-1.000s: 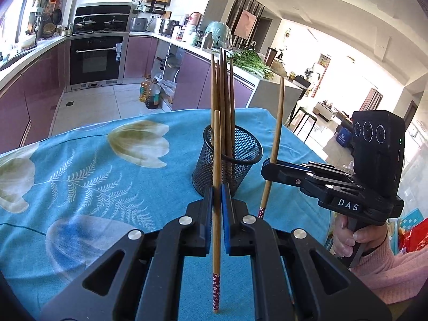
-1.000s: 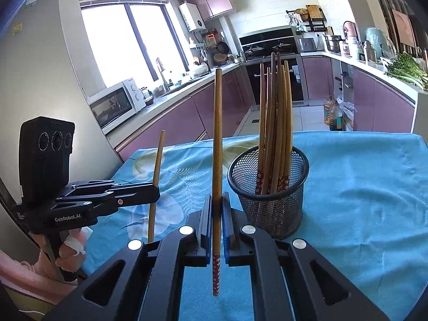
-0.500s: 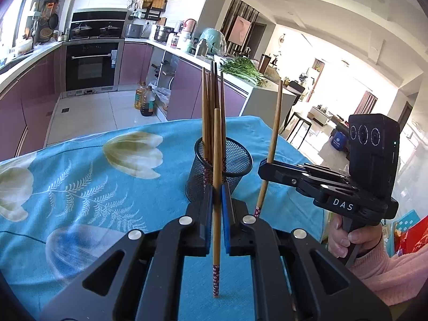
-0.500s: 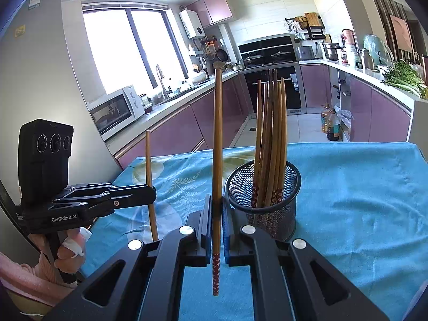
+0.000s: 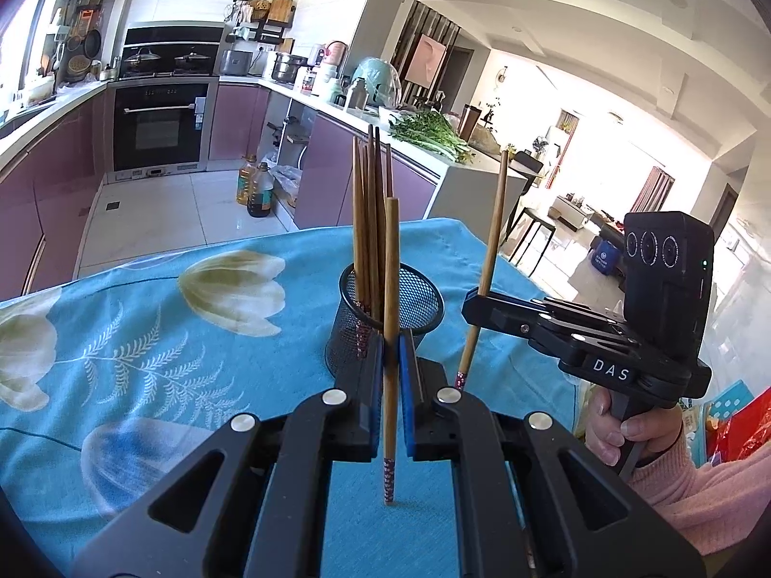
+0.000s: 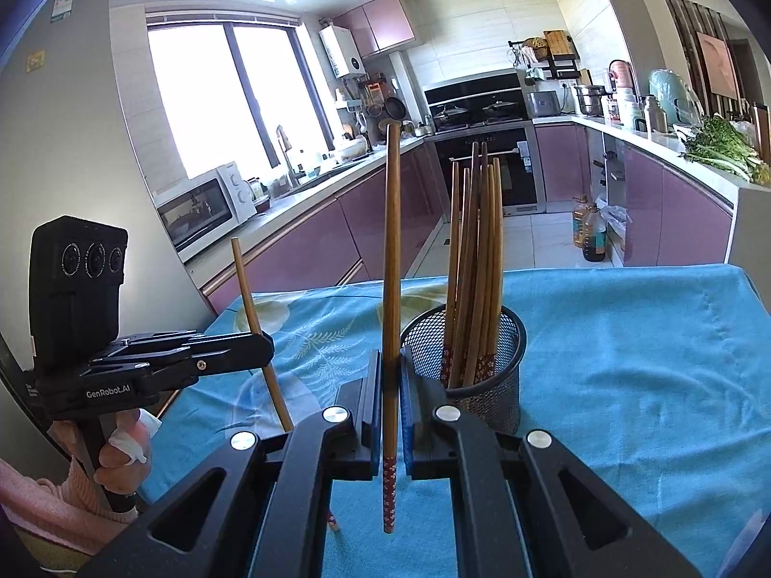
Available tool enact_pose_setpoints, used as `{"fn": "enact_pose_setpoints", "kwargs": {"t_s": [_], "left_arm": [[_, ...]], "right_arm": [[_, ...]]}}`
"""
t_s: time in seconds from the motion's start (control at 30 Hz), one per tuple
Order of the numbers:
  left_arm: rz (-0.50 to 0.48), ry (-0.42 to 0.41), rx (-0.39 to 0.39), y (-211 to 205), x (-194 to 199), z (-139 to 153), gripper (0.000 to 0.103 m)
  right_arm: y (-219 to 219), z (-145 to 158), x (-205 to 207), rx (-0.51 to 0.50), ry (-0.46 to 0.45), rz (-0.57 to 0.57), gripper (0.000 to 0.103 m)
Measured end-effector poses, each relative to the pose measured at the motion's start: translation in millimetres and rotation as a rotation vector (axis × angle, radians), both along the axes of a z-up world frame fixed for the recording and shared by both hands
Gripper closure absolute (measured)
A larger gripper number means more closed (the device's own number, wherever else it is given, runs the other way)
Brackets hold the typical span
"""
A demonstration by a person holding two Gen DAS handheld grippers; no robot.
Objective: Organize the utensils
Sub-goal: 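Lift both held chopsticks upright above the black mesh cup, then lower both upright chopsticks into the mesh cup beside the others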
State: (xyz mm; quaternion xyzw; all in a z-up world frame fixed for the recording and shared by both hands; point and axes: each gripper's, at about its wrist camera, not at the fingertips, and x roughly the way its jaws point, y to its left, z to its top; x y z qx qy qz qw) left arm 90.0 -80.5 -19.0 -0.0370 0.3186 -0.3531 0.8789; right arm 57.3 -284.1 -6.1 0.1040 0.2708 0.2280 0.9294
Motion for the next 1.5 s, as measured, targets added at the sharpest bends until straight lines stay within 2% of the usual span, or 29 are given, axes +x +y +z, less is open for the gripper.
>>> {"fn": "enact_pose_setpoints", "kwargs": {"t_s": [1.5], "left_arm": [[-0.009, -0.058, -0.027, -5, 0, 29, 0.096]], "right_arm": [[-3, 18, 2, -0.008, -0.072, -0.024, 0.097]]}}
